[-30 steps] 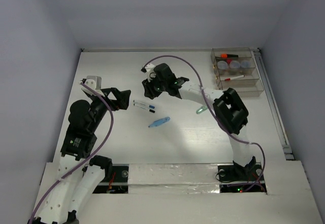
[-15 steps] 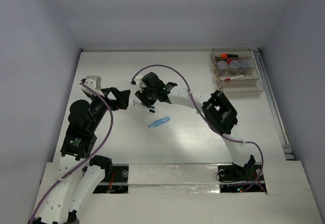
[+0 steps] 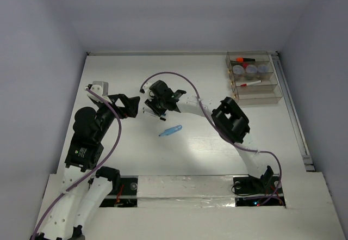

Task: Sort the stationery into containers
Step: Pick up the pen from the center of the board.

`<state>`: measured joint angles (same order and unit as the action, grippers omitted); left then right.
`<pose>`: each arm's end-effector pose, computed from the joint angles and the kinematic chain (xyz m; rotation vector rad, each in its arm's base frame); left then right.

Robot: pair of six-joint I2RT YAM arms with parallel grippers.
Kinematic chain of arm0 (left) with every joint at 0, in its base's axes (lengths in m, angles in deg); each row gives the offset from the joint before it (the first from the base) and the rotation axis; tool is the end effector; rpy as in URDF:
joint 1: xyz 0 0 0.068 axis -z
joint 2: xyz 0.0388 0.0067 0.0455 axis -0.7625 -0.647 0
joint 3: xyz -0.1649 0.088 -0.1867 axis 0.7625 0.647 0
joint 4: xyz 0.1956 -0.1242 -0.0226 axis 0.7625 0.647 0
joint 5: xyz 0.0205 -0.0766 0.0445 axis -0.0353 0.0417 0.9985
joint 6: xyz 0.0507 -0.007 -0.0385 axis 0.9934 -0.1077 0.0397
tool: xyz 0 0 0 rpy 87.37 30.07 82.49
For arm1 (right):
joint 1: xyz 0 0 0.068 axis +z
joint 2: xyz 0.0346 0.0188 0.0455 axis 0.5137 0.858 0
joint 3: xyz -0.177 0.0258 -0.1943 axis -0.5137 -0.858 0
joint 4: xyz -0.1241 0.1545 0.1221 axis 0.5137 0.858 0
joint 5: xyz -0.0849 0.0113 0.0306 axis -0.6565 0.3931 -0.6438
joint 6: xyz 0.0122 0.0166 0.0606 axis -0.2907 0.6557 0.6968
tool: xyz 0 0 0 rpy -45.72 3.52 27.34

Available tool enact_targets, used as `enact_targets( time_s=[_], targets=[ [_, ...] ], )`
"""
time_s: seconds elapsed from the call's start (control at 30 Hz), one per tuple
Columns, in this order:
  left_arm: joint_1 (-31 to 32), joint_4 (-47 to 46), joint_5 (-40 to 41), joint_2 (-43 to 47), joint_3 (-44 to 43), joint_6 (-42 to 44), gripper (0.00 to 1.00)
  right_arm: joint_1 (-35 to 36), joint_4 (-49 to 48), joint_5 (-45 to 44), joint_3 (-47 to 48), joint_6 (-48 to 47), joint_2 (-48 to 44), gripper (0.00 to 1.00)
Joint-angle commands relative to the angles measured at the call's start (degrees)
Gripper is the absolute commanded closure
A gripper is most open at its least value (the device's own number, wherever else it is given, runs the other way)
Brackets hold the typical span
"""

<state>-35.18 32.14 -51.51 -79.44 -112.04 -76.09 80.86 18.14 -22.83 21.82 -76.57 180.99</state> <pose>0.1203 -0.0383 0.3580 0.1207 1.5248 -0.5045 0.3139 0.3756 0.1661 -1.1845 2.1201 0.3730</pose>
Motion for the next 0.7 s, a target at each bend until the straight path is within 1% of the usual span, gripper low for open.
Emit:
enact_targets(
  time_s=[0.0,0.13,0.23,0.27,0.3,0.33,0.37,0.43,0.47,0.53,0.57,0.63,0.67],
  targets=[
    [-0.35,-2.34,-0.82,0.39,0.44,-0.22,0.01,0.5,0.92,-3.23,2.86,-1.15,1.63,0.58],
    [-0.35,-2.26,-0.65,0.39,0.44,-0.22,0.01,0.5,0.05,-8.17,3.13,-2.64,3.91,0.58],
    [-0.35,-2.26,-0.65,0.48,0.44,-0.22,0.01,0.5,-1.27,-11.68,2.43,-2.3,4.53,0.69],
    [-0.35,-2.26,-0.73,0.48,0.44,-0.22,0.01,0.5,-1.71,-12.04,2.16,-2.12,4.44,0.81],
    [-0.35,-2.26,-0.73,0.39,0.44,-0.22,0.01,-0.2,-1.97,-12.57,1.55,-1.86,3.92,0.88],
    [-0.35,-2.34,-0.65,0.39,0.44,-0.22,0.01,-0.21,-2.93,-12.83,1.11,-1.33,3.48,0.91],
    [-0.35,-2.34,-0.73,0.39,0.44,-0.22,0.01,-1.77,-3.81,-13.1,0.5,-0.28,2.95,0.95],
    [-0.35,-2.43,-0.73,0.39,0.44,-0.3,0.01,-3.19,-6.79,-14.5,-1.61,2.43,0.24,0.97],
    [-0.35,-2.43,-0.82,0.39,0.53,-0.3,0.01,-3.89,-8.38,-14.85,-2.84,3.15,-1.08,1.0],
    [-0.35,-2.52,-0.82,0.39,0.53,-0.39,0.01,-6.96,-13.28,-14.86,-6.86,6.65,-4.16,1.0],
    [-0.35,-2.61,-0.91,0.3,0.53,-0.39,0.01,-8.19,-14.97,-14.77,-8.28,7.72,-7.65,1.0],
    [-0.35,-2.61,-1.17,0.13,0.53,-0.39,0.01,-12.85,-18.48,-13.81,-12.75,14.02,-11.45,1.0],
    [-0.35,-2.61,-1.17,0.13,0.53,-0.39,0.01,-14.69,-21.11,-13.19,-14.69,16.05,-15.38,1.0]
  ],
)
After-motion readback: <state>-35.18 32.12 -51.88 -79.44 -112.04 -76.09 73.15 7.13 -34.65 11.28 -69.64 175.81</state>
